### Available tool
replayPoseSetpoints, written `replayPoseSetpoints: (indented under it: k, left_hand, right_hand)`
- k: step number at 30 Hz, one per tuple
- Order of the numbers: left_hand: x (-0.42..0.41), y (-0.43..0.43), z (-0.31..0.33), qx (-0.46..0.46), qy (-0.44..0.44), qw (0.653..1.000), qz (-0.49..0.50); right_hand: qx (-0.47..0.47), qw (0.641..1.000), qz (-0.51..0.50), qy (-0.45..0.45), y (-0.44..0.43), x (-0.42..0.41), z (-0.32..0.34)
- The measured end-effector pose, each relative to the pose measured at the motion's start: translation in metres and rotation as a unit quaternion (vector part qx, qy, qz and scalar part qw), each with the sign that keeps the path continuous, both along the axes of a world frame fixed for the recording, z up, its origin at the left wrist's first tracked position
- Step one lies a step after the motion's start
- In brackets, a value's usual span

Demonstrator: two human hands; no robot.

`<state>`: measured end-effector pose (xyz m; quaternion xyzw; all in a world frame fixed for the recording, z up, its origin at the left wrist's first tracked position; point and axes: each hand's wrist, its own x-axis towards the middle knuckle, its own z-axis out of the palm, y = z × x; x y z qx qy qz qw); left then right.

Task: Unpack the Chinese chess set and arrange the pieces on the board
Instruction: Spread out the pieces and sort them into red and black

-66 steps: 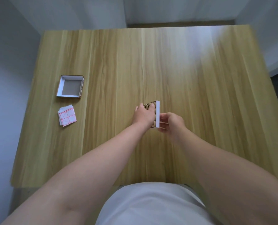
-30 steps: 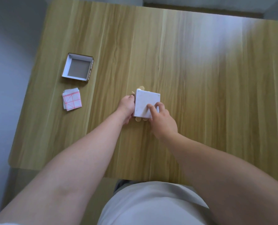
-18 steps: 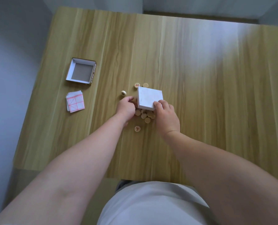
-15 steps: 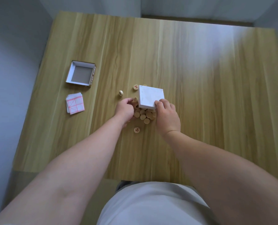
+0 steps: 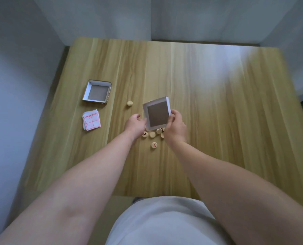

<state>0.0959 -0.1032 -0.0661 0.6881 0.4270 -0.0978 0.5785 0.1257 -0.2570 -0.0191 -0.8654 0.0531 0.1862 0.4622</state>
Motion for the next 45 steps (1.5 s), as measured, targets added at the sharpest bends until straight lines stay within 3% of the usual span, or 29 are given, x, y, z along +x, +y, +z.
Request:
replayPoseSetpoints:
  k: [4, 8, 17, 20, 23, 26, 28, 32, 37, 41, 45]
  left_hand:
    - [-0.028, 0.011, 0.012, 0.036, -0.006, 0.999, -0.007]
    - [-0.066, 0.038, 0.022, 0.13, 0.024, 0.991, -0.017]
    - [-0.15, 0.104, 0.008, 0.264, 0.176, 0.948, -0.016]
    - [-0.168, 0.099, 0.002, 0.346, 0.211, 0.912, -0.058]
    - [-0.176, 0.08, -0.005, 0.435, 0.17, 0.865, -0.186]
    - [-0.184, 0.064, -0.014, 0.483, 0.152, 0.797, -0.329]
    - [-0.189, 0.063, -0.018, 0.495, 0.185, 0.776, -0.343]
    - [-0.195, 0.088, -0.024, 0.489, 0.248, 0.783, -0.293]
    - [-0.187, 0.109, -0.019, 0.493, 0.289, 0.781, -0.251]
    - [-0.156, 0.079, -0.014, 0.536, 0.163, 0.78, -0.279]
    - [-0.116, 0.029, -0.014, 0.469, 0.05, 0.805, -0.361]
  right_hand:
    - [0.022, 0.997, 0.014, 0.076, 0.016, -0.023, -0.012]
    - [-0.026, 0.985, 0.102, 0.134, 0.026, -0.043, -0.021]
    - [-0.119, 0.972, 0.149, 0.136, 0.038, -0.069, -0.026]
    - [-0.138, 0.97, 0.152, 0.131, 0.034, -0.073, -0.028]
    - [-0.174, 0.962, 0.162, 0.136, 0.027, -0.071, -0.025]
    - [-0.24, 0.936, 0.208, 0.148, 0.02, -0.069, -0.02]
    - [-0.285, 0.916, 0.237, 0.151, 0.014, -0.07, -0.019]
    - [-0.345, 0.886, 0.279, 0.135, -0.003, -0.075, -0.022]
    - [-0.366, 0.873, 0.297, 0.122, -0.023, -0.075, -0.024]
    - [-0.379, 0.863, 0.311, 0.119, -0.03, -0.069, -0.023]
    - [-0.393, 0.857, 0.32, 0.099, -0.035, -0.06, -0.022]
